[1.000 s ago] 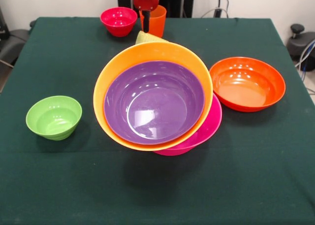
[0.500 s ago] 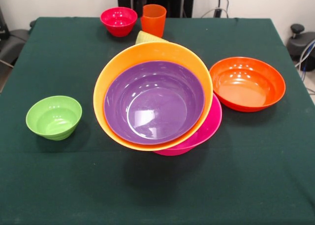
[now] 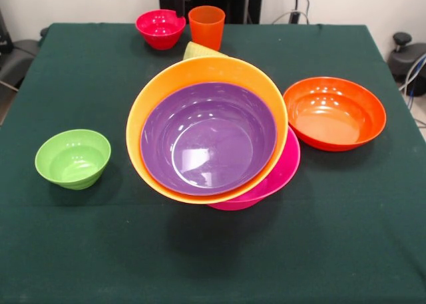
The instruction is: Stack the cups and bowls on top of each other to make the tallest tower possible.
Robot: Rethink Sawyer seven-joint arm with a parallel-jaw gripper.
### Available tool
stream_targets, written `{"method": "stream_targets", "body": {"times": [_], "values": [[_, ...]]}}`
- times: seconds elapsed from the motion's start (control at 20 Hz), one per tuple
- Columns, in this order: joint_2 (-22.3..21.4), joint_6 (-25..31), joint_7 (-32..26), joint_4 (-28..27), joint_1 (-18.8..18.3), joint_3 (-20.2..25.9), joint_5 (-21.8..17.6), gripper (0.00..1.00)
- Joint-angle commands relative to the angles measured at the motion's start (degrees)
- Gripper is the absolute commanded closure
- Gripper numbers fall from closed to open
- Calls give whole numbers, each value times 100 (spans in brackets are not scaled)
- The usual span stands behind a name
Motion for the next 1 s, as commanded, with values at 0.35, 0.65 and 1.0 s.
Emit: {"method": "stream_targets", "body": {"times": [0.35,0.65,1.0], "values": [[1027,-1640,1178,695,4,1235,598,0],[1133,-1854,1186,749,168,1314,634,0],[958,-1994,1277,1084,201,1443,651,0]]}}
